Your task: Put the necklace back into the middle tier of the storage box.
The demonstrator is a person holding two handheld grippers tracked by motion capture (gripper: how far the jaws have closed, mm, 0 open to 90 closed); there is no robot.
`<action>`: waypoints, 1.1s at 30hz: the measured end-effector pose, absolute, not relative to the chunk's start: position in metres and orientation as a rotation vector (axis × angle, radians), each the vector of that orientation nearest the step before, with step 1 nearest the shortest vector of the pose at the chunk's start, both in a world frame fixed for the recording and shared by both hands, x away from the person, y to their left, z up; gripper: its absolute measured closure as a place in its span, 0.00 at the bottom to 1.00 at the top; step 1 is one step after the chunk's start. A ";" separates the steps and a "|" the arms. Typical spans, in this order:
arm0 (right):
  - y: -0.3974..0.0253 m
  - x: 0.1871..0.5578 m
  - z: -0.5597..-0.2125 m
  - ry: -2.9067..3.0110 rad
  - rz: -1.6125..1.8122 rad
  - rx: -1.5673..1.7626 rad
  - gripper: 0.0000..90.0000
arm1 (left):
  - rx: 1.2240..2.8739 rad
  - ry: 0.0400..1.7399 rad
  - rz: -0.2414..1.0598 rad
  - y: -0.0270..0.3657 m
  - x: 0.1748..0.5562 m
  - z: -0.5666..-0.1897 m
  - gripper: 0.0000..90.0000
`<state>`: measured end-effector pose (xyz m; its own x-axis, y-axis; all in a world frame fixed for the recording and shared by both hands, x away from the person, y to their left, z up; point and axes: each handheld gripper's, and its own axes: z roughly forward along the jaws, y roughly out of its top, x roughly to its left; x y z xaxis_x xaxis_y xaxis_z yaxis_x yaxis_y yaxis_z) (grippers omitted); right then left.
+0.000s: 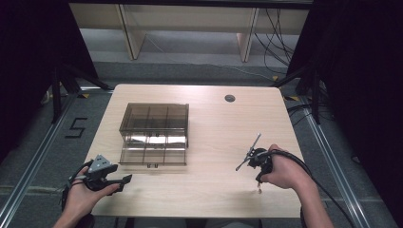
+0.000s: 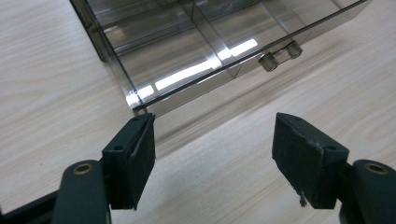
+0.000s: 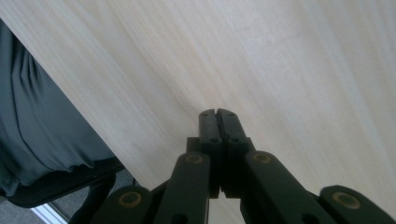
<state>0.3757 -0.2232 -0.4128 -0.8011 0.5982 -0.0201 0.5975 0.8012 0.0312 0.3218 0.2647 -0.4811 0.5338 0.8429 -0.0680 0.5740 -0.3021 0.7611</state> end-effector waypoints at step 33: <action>-0.163 0.380 -0.374 3.029 0.091 0.805 1.00 | 1.940 0.739 0.333 0.199 0.304 -0.470 0.38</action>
